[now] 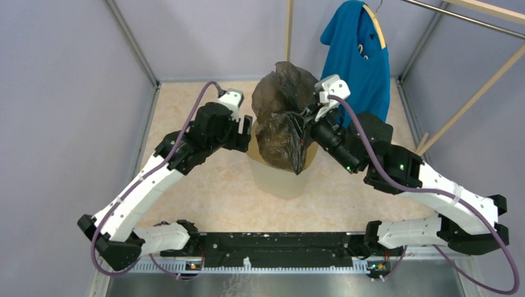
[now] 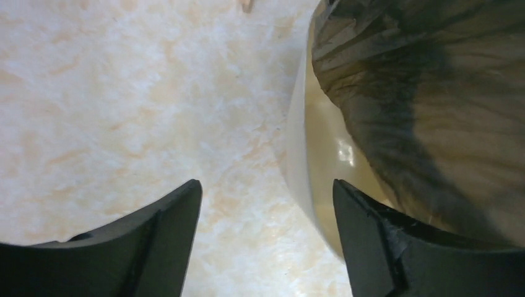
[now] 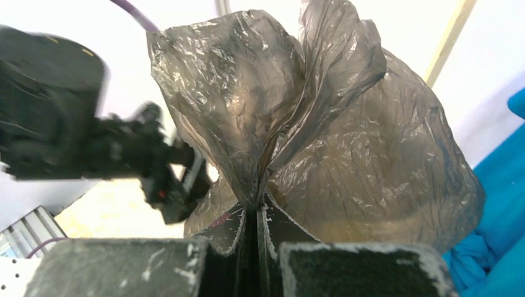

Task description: Put the trash bags into the trash bin

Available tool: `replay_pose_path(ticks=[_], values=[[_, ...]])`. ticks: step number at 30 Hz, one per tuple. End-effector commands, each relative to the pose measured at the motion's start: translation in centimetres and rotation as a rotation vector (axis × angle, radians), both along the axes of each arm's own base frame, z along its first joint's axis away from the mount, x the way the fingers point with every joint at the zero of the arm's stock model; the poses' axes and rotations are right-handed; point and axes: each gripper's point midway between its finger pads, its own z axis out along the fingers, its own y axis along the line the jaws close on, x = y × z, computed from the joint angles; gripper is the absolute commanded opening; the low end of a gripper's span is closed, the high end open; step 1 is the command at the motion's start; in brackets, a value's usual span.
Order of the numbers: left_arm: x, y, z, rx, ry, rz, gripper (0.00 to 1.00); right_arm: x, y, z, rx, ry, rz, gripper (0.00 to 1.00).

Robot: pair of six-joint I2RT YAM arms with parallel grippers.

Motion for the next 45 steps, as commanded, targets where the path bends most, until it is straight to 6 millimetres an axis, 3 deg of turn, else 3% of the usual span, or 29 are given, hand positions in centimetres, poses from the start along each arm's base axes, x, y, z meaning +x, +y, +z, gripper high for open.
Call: replay_pose_path(ticks=[1, 4, 6, 9, 11, 14, 17, 20, 25, 28, 33, 40, 45], values=[[-1.2, 2.2, 6.9, -0.031, -0.197, -0.027, 0.89, -0.1, -3.2, 1.0, 0.065, 0.005, -0.069, 0.00], [-3.9, -0.8, 10.6, -0.154, -0.301, -0.285, 0.96, 0.0, -2.6, -0.8, 0.058, 0.047, -0.073, 0.00], [-7.5, -4.1, 12.5, -0.292, -0.340, -0.547, 0.98, -0.2, -1.8, -1.6, 0.110, 0.116, -0.063, 0.00], [-11.2, -7.1, 13.6, -0.456, -0.327, -0.794, 0.99, -1.2, 0.0, -1.8, 0.223, 0.204, 0.021, 0.00], [-12.0, -8.5, 13.3, -0.517, -0.286, -0.873, 0.99, -2.4, 1.7, -1.2, 0.249, 0.230, 0.117, 0.00], [-11.2, -9.2, 12.7, -0.529, -0.257, -0.861, 0.99, -4.7, 3.5, 0.9, 0.265, 0.247, 0.281, 0.00], [-10.7, -9.3, 12.1, -0.526, -0.259, -0.843, 0.95, -6.2, 4.4, 1.6, 0.250, 0.278, 0.370, 0.00], [-10.7, -9.4, 11.7, -0.526, -0.247, -0.841, 0.93, -6.8, 4.0, 2.1, 0.256, 0.287, 0.385, 0.00], [-10.2, -9.3, 11.1, -0.510, -0.242, -0.811, 0.93, -5.9, 2.9, 1.2, 0.246, 0.286, 0.310, 0.00], [-9.8, -8.7, 11.4, -0.486, -0.272, -0.778, 0.97, -4.2, 2.4, -0.9, 0.192, 0.296, 0.202, 0.00], [-8.9, -7.0, 12.5, -0.450, -0.342, -0.683, 0.99, 0.6, 1.1, -4.7, 0.185, 0.386, 0.101, 0.00], [-5.5, -2.8, 12.5, -0.390, -0.385, -0.354, 0.99, 4.4, 3.4, -8.1, 0.141, 0.479, 0.165, 0.00], [-4.5, -0.6, 12.5, -0.366, -0.380, -0.211, 0.99, 6.4, 3.6, -13.1, 0.015, 0.562, 0.092, 0.00]])
